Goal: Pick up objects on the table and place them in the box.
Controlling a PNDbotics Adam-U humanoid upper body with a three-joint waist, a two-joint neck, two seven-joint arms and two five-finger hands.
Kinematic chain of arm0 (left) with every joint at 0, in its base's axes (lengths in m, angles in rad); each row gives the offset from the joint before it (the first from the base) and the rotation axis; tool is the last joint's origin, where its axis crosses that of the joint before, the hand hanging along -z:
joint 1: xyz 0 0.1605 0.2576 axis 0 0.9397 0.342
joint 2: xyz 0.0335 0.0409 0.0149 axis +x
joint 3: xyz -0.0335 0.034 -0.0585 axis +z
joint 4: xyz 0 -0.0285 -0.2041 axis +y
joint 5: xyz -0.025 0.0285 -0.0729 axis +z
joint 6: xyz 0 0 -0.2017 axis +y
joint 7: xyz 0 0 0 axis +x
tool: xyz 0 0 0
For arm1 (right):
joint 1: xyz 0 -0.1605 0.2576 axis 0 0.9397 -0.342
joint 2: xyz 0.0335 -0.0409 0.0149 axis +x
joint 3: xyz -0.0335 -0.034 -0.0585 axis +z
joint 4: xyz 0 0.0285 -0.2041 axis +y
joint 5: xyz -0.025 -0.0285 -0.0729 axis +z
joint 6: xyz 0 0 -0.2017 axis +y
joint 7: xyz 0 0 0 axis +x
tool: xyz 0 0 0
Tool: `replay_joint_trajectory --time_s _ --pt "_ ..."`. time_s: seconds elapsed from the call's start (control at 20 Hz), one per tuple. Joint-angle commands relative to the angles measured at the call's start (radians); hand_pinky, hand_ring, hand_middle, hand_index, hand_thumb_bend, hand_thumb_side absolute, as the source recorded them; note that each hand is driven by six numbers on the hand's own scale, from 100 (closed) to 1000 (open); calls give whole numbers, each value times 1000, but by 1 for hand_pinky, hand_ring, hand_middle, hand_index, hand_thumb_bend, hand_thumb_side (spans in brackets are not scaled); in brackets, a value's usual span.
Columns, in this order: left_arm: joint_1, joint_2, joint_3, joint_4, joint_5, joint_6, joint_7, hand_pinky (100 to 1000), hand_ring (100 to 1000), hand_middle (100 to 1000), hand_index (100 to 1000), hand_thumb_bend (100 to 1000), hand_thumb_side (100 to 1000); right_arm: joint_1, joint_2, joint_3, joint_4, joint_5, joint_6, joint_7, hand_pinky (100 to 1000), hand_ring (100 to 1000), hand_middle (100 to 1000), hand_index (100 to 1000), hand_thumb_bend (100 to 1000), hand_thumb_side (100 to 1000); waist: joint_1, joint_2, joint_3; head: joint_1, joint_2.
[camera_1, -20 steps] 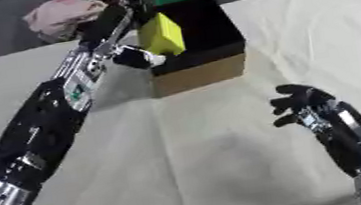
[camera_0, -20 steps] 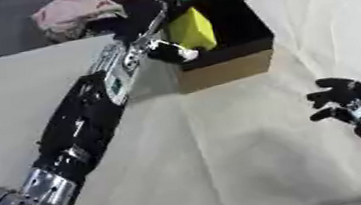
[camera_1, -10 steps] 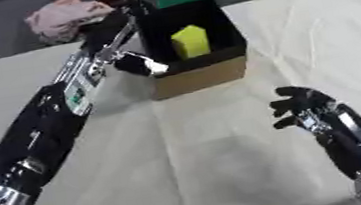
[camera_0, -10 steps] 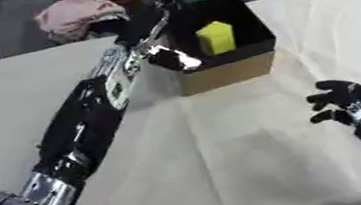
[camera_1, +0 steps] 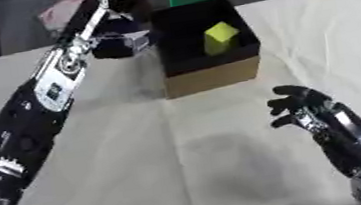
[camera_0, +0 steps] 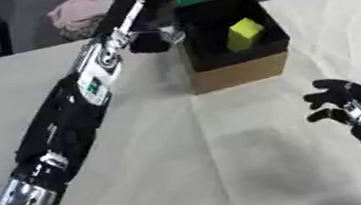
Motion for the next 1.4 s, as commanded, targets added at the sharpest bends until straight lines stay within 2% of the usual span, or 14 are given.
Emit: replay_joint_trajectory --time_s 0.05,0.3,0.65,1.05,1.4 --pt "18 77 -3 -124 135 26 -16 707 647 592 711 513 474 -6 -21 -16 -10 1 -3 -11 643 828 560 828 100 720 -6 -18 12 -10 5" --pt "117 158 13 -305 315 88 -12 705 646 594 715 488 470 1 -26 -28 -12 3 -5 -24 644 828 560 828 100 718 -10 -19 50 -15 15" --pt "250 201 56 -486 452 160 3 708 649 599 725 478 500 2 -24 -38 -11 4 -6 -33 644 829 562 828 100 716 -7 -18 91 -10 43" --pt "351 180 77 -554 517 199 6 711 649 599 727 447 556 6 -21 -46 -8 6 -8 -47 644 830 563 828 100 714 -11 -16 106 -14 79" --pt "388 175 82 -558 536 210 4 711 648 598 726 438 581 9 -17 -49 -6 8 -10 -52 645 831 563 828 100 715 -15 -14 110 -13 85"
